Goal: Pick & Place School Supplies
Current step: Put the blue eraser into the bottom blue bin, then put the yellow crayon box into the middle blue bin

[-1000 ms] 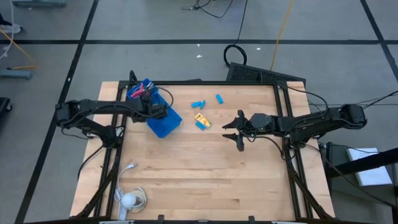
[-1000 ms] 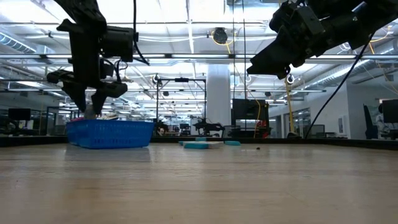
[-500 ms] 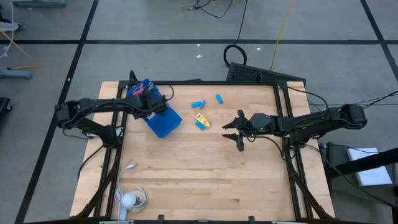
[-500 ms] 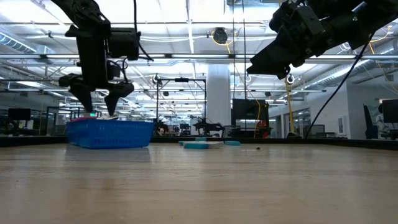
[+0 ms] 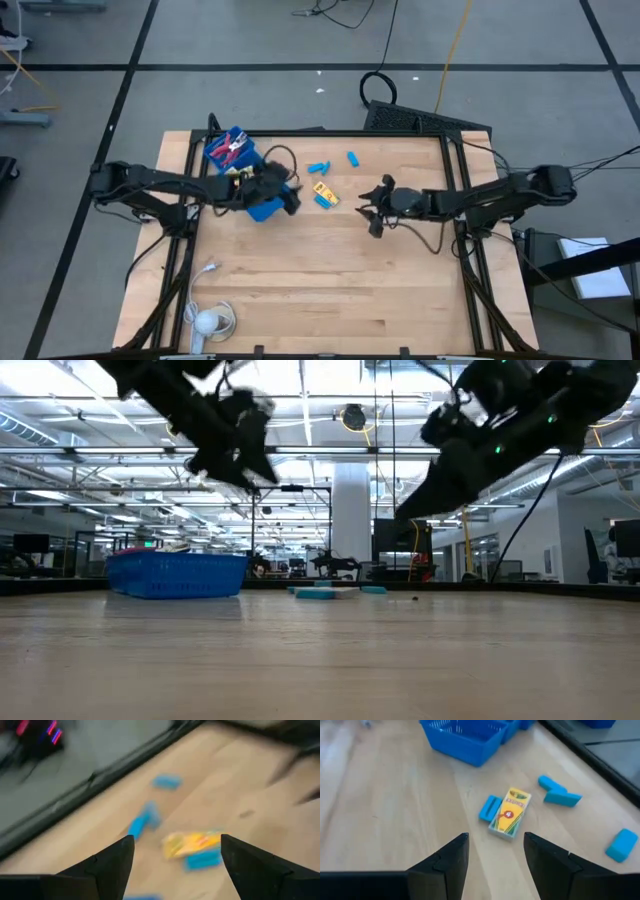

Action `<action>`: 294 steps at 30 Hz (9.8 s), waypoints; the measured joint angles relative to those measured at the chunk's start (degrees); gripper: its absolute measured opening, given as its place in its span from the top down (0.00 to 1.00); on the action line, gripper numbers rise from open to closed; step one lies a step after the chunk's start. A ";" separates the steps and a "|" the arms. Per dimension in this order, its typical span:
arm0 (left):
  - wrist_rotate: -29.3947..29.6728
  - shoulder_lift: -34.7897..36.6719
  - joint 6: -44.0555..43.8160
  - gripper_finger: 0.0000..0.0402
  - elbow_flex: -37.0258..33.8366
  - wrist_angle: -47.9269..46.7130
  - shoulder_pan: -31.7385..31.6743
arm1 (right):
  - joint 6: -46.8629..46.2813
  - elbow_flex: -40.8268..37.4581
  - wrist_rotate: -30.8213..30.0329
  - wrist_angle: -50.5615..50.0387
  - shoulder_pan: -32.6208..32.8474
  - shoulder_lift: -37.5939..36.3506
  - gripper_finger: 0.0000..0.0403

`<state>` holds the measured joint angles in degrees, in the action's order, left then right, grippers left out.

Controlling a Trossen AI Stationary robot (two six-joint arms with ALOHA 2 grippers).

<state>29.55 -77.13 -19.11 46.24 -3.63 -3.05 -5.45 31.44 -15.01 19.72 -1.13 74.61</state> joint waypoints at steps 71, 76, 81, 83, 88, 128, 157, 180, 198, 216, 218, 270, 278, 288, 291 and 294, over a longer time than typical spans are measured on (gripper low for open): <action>-10.20 6.64 -10.21 0.27 0.00 7.31 0.83 | 9.91 20.76 6.68 -17.64 -11.76 13.49 0.85; -10.22 2.79 -17.58 0.27 0.11 8.82 0.83 | 13.47 20.43 -4.50 -13.24 -1.83 11.05 0.85; -14.98 -3.68 -19.01 0.27 0.02 14.83 0.83 | 18.99 20.44 -12.17 -8.17 4.41 11.14 0.85; -17.08 -6.04 -18.87 0.27 0.04 20.08 0.85 | 19.62 20.44 -13.63 -6.80 5.42 11.12 0.85; -18.09 -9.84 -18.77 0.27 0.04 27.16 0.81 | 19.94 20.46 -14.97 -4.32 6.19 11.14 0.85; -28.70 -13.02 -21.49 0.76 0.02 34.18 -3.04 | 21.15 20.52 -14.77 -5.15 6.15 11.10 0.85; -26.59 2.28 -7.36 0.92 0.04 14.03 -5.35 | 8.23 17.72 -15.11 -12.12 7.20 2.54 0.55; 15.79 11.31 -25.79 0.92 -8.81 -22.16 12.41 | 6.14 0.50 -14.77 -1.37 4.07 -11.63 0.55; 15.47 11.28 -19.77 0.92 -29.98 8.48 8.34 | 5.06 0.48 -14.75 -1.15 4.20 -11.61 0.55; 12.13 11.28 -16.93 0.89 -30.40 10.40 7.93 | 5.02 0.48 -14.73 -1.14 4.22 -11.61 0.55; 11.94 11.28 -16.17 0.91 -30.40 10.37 7.93 | 4.61 0.48 -14.73 -1.13 4.22 -11.61 0.55; 3.42 11.26 -2.45 0.61 -15.47 14.31 7.95 | 3.15 10.18 1.75 10.10 -6.01 22.88 0.54; 3.31 11.26 -2.59 0.61 -15.47 14.18 8.11 | 1.17 13.00 1.76 10.79 -6.38 29.67 0.41; 3.29 11.26 -2.69 0.61 -15.47 14.24 8.00 | 0.96 14.47 2.07 11.59 -8.01 34.98 0.34; 3.31 11.26 -2.82 0.61 -15.47 14.24 8.00 | -0.02 14.47 2.89 11.92 -9.29 35.78 0.36; 3.31 11.26 -2.91 0.61 -15.47 14.24 7.97 | -1.34 14.47 6.80 12.32 -10.76 35.81 0.38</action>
<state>32.86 -65.87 -22.02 30.76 10.61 4.93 -6.79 45.91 -8.20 32.04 -11.89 110.42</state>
